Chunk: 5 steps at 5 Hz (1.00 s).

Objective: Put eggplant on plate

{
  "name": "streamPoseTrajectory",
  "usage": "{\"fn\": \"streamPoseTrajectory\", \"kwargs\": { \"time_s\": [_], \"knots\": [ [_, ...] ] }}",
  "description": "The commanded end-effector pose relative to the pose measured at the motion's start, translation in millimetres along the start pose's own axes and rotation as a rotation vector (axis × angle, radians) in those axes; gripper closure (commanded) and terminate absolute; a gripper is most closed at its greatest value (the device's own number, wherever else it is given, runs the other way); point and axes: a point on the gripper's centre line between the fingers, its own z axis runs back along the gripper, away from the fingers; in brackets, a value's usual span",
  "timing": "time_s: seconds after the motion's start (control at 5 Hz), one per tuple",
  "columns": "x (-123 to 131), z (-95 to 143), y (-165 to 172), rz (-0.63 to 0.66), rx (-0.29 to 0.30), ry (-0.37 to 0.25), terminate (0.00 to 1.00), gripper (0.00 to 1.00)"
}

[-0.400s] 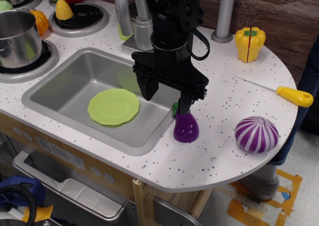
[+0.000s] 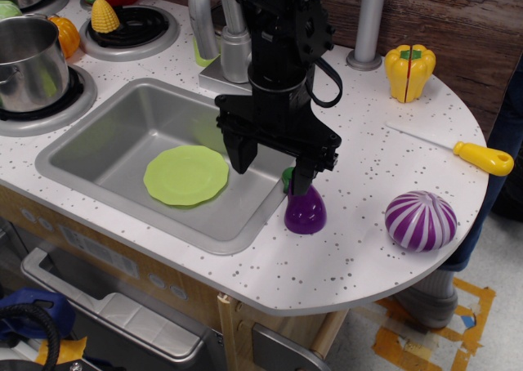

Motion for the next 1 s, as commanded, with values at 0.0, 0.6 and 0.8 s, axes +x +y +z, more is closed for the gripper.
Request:
{"fn": "streamPoseTrajectory", "kwargs": {
  "time_s": [0.0,0.6,0.8],
  "knots": [
    [17,2,-19,0.183,-0.039,-0.073,0.00,0.00],
    [20,-16,-22,0.375,-0.093,-0.050,0.00,0.00],
    [14,-22,-21,0.398,-0.088,-0.033,0.00,0.00]
  ]
}}
